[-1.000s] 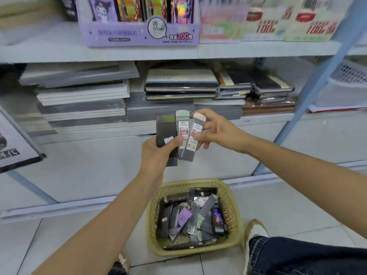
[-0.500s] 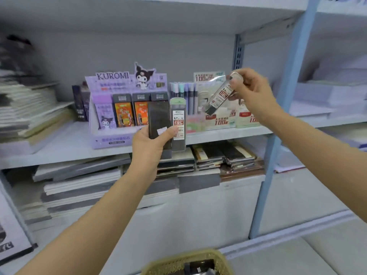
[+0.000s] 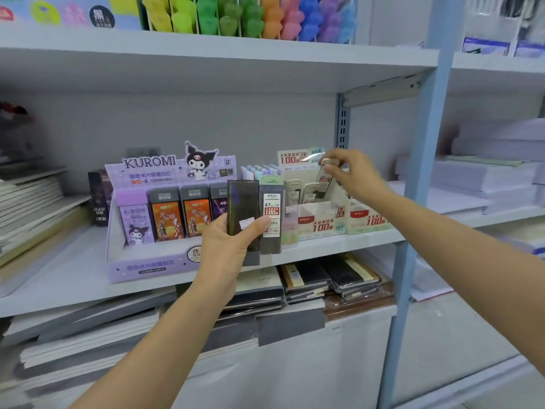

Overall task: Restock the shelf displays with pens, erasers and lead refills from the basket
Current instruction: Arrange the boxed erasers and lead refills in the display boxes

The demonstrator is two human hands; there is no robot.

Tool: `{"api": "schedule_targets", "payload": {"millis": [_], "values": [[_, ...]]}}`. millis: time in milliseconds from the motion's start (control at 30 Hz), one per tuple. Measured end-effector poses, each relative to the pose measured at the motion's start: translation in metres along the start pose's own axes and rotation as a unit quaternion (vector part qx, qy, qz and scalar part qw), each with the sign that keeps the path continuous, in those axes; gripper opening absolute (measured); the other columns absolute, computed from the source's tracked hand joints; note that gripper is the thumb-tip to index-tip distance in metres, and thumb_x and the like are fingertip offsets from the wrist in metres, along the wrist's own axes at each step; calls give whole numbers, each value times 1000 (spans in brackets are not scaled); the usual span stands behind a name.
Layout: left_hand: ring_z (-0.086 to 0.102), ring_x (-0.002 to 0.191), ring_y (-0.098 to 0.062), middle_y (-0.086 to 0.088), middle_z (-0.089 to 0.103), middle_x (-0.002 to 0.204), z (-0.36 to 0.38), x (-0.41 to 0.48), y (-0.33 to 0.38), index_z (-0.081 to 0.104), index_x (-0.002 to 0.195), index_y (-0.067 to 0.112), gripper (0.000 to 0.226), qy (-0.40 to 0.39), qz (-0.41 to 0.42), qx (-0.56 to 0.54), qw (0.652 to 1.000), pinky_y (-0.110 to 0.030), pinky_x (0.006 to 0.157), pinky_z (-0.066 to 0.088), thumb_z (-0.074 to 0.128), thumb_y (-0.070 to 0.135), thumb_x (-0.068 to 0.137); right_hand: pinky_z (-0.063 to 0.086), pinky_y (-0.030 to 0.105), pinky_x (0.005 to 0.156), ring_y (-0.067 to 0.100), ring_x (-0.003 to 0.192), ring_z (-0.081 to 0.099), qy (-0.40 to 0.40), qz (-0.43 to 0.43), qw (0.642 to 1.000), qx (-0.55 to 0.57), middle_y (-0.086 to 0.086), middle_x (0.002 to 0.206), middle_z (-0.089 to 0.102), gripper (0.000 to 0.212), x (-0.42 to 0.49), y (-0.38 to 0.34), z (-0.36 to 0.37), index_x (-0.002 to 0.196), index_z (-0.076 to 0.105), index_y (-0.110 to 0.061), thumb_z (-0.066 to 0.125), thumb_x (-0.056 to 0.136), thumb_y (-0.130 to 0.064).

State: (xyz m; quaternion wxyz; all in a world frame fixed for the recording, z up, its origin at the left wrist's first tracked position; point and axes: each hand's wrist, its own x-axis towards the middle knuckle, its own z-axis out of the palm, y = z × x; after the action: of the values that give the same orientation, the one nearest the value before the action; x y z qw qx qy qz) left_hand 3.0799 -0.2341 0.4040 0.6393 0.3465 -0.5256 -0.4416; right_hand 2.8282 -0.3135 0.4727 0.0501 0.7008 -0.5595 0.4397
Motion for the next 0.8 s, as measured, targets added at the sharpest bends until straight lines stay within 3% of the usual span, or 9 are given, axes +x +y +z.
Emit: {"api": "schedule_targets", "payload": {"millis": [67,200,333,467,533,667,733,800], "values": [[72,74,-5,8,76,82,1,2,-1,72,88,27,17,-6,-3,-3,1000,-15,57,53,81,23,73,43,51,100,27,114,52,-17,4,999,-33,4,117,65,22,3,1,6,117,65,-23,56,97,-27],[72,72,-5,7,77,82,5,4,-1,73,86,26,15,-19,-5,-9,1000,-16,55,53,80,20,74,37,48,103,29,113,51,-31,-3,998,-63,7,117,64,23,9,3,2,118,63,-20,51,100,-25],[73,77,-7,5,77,85,6,6,-2,73,89,26,17,-25,-7,-16,1000,-15,58,53,80,20,75,36,51,104,30,112,51,-46,-17,997,-52,3,111,63,23,13,4,-7,118,61,-18,47,101,-21],[73,77,-7,5,77,86,7,7,-3,73,86,27,15,-18,-14,-17,1000,-15,58,53,81,21,74,39,52,103,21,99,56,-112,-10,991,-77,6,116,67,19,13,6,-6,114,62,-21,47,101,-23],[73,75,-7,5,77,84,8,6,-3,73,89,24,17,-14,-16,-18,1000,-14,57,53,81,19,74,40,54,103,23,103,59,-119,4,990,-69,7,117,67,22,12,9,-1,119,60,-23,46,102,-23],[72,72,-6,6,77,82,12,5,-2,71,90,23,17,-17,-21,-21,999,-14,55,52,80,17,76,39,50,105,17,112,54,-62,0,998,-26,-2,119,61,34,8,7,5,132,51,-23,52,98,-21],[72,72,-5,6,77,83,15,5,-2,71,90,23,17,-20,-20,-22,999,-13,55,52,79,16,76,45,43,101,10,105,55,3,-24,999,21,-5,116,59,29,2,-1,2,126,54,-23,53,98,-23],[72,72,-5,6,77,82,20,5,-2,71,90,23,17,-27,-18,-25,999,-13,56,52,79,16,77,52,33,91,4,94,58,14,-51,993,102,-10,110,61,22,-10,-15,-4,120,56,-25,51,98,-29]]}}
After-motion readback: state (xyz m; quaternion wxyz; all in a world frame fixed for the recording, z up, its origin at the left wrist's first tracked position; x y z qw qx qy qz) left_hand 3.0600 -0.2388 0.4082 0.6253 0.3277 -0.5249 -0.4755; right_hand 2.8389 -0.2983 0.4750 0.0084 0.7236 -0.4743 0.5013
